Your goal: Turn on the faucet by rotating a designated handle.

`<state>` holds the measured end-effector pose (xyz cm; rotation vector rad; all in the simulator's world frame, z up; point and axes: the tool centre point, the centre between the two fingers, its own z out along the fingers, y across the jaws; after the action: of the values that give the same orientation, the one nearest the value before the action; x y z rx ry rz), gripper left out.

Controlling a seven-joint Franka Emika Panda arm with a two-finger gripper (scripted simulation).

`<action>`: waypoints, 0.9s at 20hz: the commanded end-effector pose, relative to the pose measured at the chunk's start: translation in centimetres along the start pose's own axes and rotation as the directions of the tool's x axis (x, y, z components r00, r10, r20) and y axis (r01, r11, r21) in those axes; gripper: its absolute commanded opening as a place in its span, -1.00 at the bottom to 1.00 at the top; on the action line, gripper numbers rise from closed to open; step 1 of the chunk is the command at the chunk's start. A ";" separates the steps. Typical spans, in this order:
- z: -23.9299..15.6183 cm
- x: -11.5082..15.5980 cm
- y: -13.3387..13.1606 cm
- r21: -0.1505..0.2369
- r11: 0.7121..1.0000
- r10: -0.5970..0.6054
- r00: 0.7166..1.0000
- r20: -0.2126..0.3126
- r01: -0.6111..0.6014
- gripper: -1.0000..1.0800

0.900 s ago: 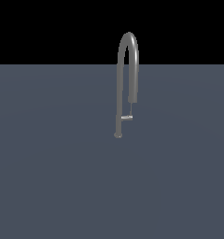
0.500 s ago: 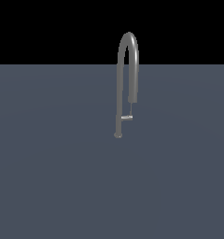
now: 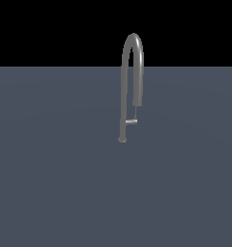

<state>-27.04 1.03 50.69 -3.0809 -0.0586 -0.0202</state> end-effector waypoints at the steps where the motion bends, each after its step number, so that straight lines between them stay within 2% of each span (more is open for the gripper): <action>1: -1.6 0.0 0.1 0.028 1.000 0.012 0.999 -0.039 -0.010 -1.00; 5: -4.7 -0.2 0.6 0.097 0.995 0.041 0.993 -0.109 -0.030 -1.00; 10: -9.0 -0.6 2.0 0.218 0.975 0.095 0.977 -0.189 -0.053 -1.00; 14: -11.9 -0.9 3.8 0.326 0.943 0.148 0.963 -0.227 -0.068 -1.00; 18: -14.2 -0.8 6.1 0.439 0.895 0.204 0.950 -0.238 -0.082 -1.00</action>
<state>-27.85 -5.02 63.73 -2.6535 0.1416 -0.3728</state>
